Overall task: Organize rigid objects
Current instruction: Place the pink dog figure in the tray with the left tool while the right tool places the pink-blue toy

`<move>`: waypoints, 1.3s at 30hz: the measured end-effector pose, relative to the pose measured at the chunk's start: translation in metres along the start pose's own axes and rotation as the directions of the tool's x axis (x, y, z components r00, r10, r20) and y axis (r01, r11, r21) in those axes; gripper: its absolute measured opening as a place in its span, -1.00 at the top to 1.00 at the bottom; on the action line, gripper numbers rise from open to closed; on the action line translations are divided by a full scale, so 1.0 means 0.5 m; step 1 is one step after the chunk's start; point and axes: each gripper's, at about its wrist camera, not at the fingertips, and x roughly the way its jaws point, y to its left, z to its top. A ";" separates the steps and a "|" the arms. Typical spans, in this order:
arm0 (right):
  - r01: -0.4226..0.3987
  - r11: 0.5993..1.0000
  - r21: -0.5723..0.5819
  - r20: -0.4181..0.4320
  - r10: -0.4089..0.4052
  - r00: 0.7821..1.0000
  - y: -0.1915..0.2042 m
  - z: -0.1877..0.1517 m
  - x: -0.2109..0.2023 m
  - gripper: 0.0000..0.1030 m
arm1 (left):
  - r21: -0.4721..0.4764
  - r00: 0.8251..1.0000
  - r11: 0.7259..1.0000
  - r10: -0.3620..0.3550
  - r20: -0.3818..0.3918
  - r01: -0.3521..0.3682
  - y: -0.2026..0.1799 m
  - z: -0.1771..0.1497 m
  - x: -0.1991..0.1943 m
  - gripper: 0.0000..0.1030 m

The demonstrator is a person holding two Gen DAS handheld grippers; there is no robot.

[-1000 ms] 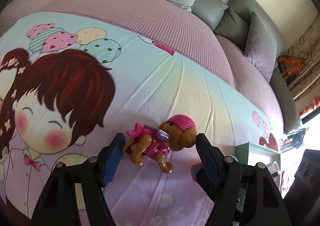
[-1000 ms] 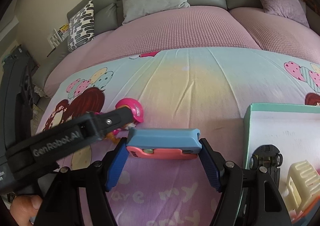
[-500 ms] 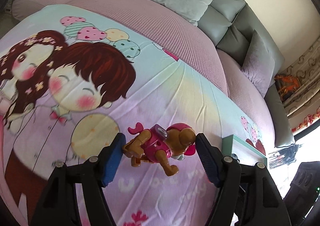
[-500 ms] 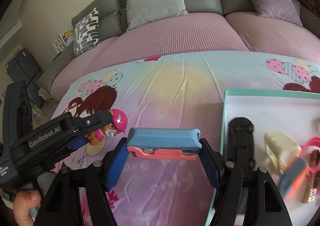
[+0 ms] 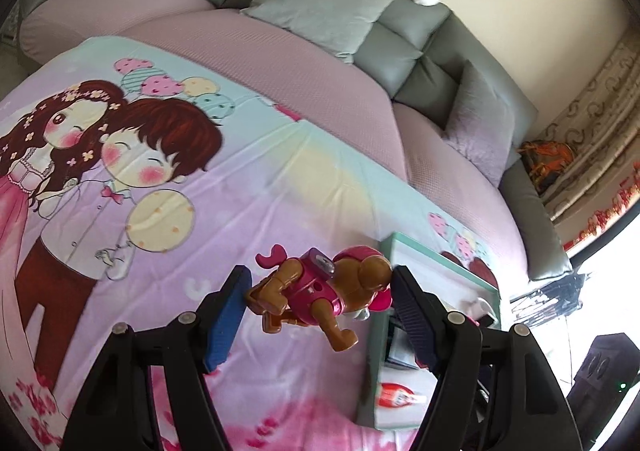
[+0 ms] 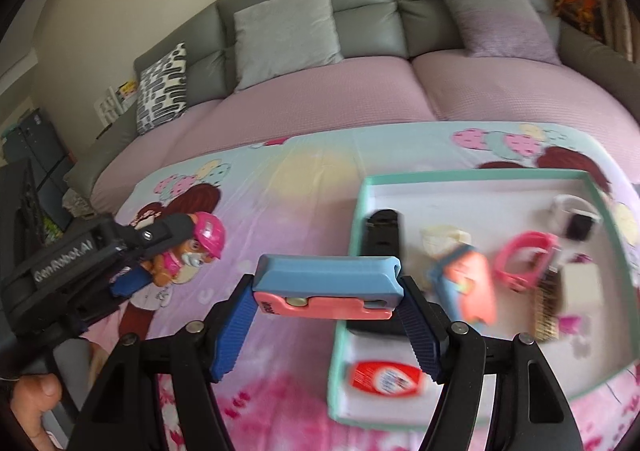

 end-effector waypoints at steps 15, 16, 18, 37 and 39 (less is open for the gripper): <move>0.217 0.969 0.120 0.072 -0.226 0.971 -0.196 -0.005 -0.088 -0.41 | 0.175 0.996 0.982 -0.054 -0.073 0.066 -0.156 -0.081 0.049 -0.42; 0.220 0.967 0.126 0.070 -0.230 0.971 -0.206 -0.007 -0.088 -0.41 | 0.179 0.995 0.982 -0.052 -0.079 0.065 -0.161 -0.084 0.055 -0.42; 0.230 0.963 0.139 0.064 -0.240 0.969 -0.222 -0.009 -0.087 -0.41 | 0.201 0.994 0.978 -0.044 -0.095 0.062 -0.173 -0.095 0.065 -0.42; 0.282 0.945 0.167 0.025 -0.290 0.957 -0.272 -0.021 -0.056 -0.41 | 0.264 0.963 0.949 -0.108 -0.249 0.175 -0.248 -0.179 0.172 -0.42; 0.287 0.942 0.175 0.021 -0.295 0.955 -0.278 -0.022 -0.055 -0.41 | 0.240 0.957 0.950 -0.134 -0.257 0.197 -0.242 -0.181 0.185 -0.39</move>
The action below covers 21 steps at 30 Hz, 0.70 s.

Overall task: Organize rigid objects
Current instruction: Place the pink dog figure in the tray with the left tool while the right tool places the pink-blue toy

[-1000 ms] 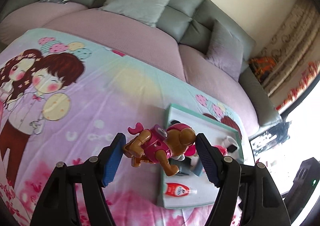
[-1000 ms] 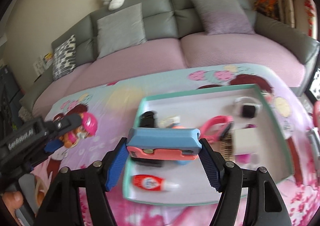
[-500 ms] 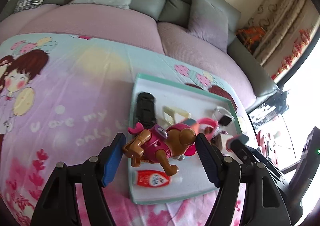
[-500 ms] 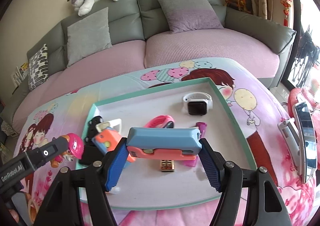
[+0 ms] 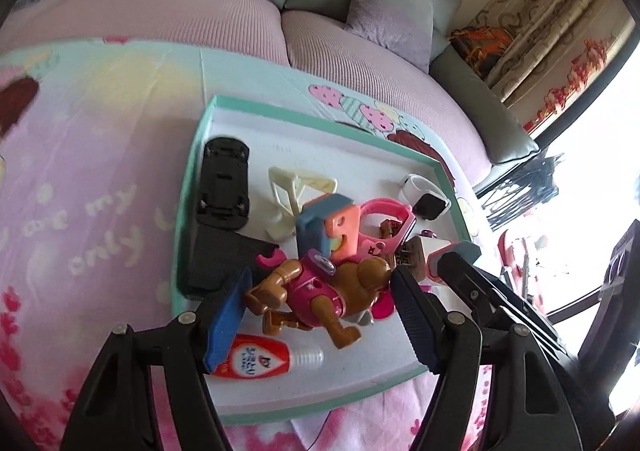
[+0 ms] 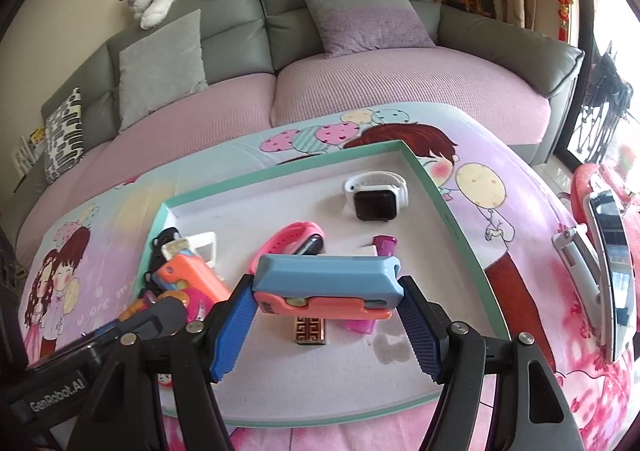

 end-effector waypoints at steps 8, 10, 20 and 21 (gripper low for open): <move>-0.002 1.000 0.000 -0.008 0.002 1.000 -0.003 -0.001 0.008 -0.42 | 0.021 1.000 1.000 -0.005 0.030 0.004 -0.005 0.007 0.011 -0.30; 0.006 1.000 -0.005 -0.012 -0.006 1.000 -0.003 -0.003 0.011 -0.42 | 0.020 1.000 1.000 -0.006 0.031 0.006 -0.005 0.007 0.011 -0.30; 0.015 0.999 -0.031 -0.066 -0.017 0.998 0.001 -0.012 0.035 -0.43 | 0.001 1.000 1.000 -0.005 0.023 0.005 0.008 0.005 -0.003 -0.30; 0.014 0.999 -0.031 -0.067 -0.017 0.998 0.000 -0.012 0.035 -0.43 | 0.001 1.000 1.000 -0.002 0.022 0.002 0.007 0.004 -0.003 -0.30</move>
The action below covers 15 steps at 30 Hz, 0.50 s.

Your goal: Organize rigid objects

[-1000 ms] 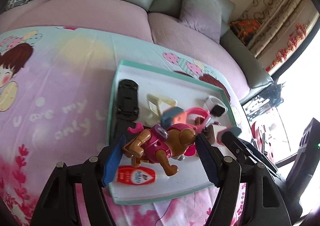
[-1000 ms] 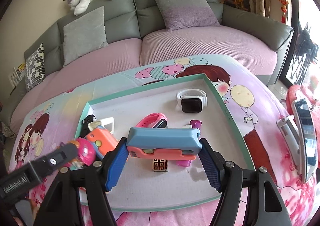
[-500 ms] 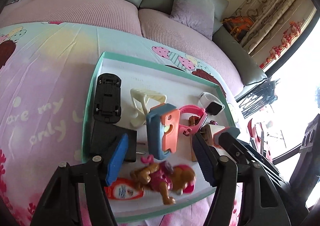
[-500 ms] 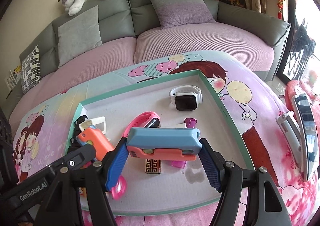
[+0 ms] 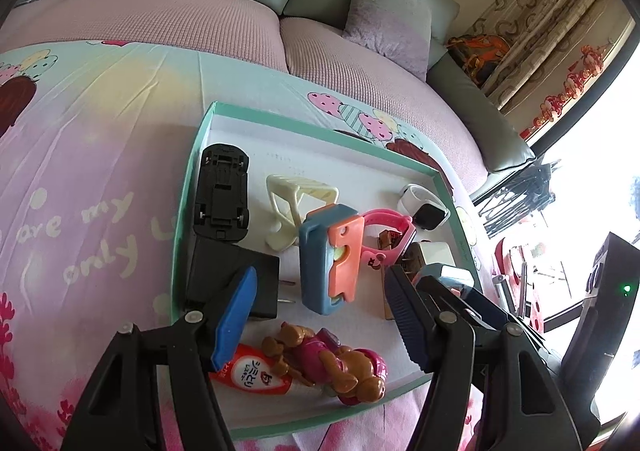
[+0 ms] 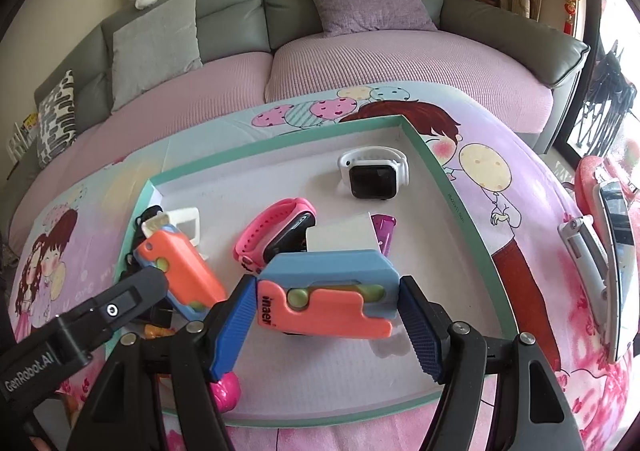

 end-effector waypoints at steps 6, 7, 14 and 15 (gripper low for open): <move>-0.002 1.000 -0.017 -0.011 0.002 1.000 0.001 -0.001 0.006 -0.45 | 0.008 1.000 1.000 0.026 0.014 -0.026 -0.003 0.001 -0.015 -0.31; 0.000 1.000 -0.021 -0.010 0.000 1.000 0.002 -0.001 0.006 -0.48 | 0.013 0.999 0.999 0.033 0.018 -0.034 -0.003 0.002 -0.019 -0.31; 0.001 0.998 -0.055 0.000 -0.001 1.000 0.012 -0.004 0.008 -0.84 | 0.026 0.987 0.989 0.146 0.071 -0.148 0.003 0.009 -0.052 -0.34; 0.001 0.998 -0.057 0.005 -0.001 1.000 0.014 -0.004 0.007 -0.96 | 0.024 0.983 0.986 0.165 0.082 -0.167 0.006 0.011 -0.056 -0.36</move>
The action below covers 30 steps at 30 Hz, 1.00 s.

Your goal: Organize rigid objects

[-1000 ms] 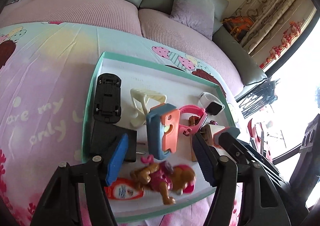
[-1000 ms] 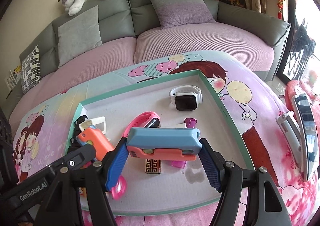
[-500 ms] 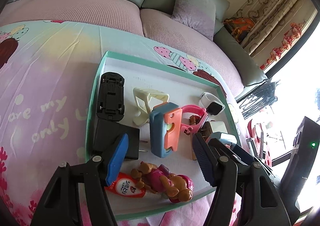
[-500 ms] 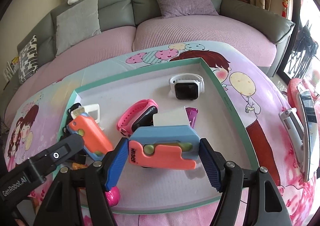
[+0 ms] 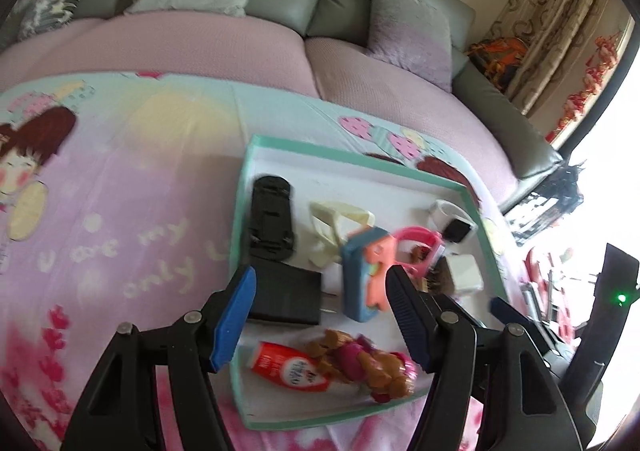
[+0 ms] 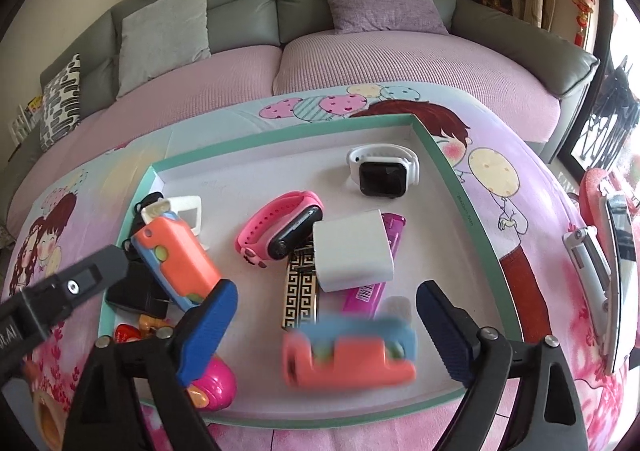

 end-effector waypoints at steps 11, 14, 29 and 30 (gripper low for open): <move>0.005 1.000 -0.016 0.022 -0.005 1.000 0.007 -0.001 -0.001 -1.00 | -0.027 0.956 0.958 0.288 0.061 -0.287 0.057 0.007 -0.010 -0.79; 0.006 1.000 -0.028 0.022 -0.006 1.000 0.012 -0.002 0.000 -1.00 | -0.024 0.938 0.942 0.337 0.085 -0.336 0.068 0.006 -0.016 -0.80; -0.047 0.999 0.000 0.068 0.047 0.997 0.024 -0.005 -0.054 -1.00 | -0.081 0.922 0.934 0.355 0.152 -0.347 0.105 -0.021 -0.099 -1.00; -0.046 0.999 -0.006 0.072 0.046 0.996 0.026 -0.011 -0.062 -1.00 | -0.074 0.916 0.929 0.371 0.152 -0.364 0.108 -0.031 -0.107 -1.00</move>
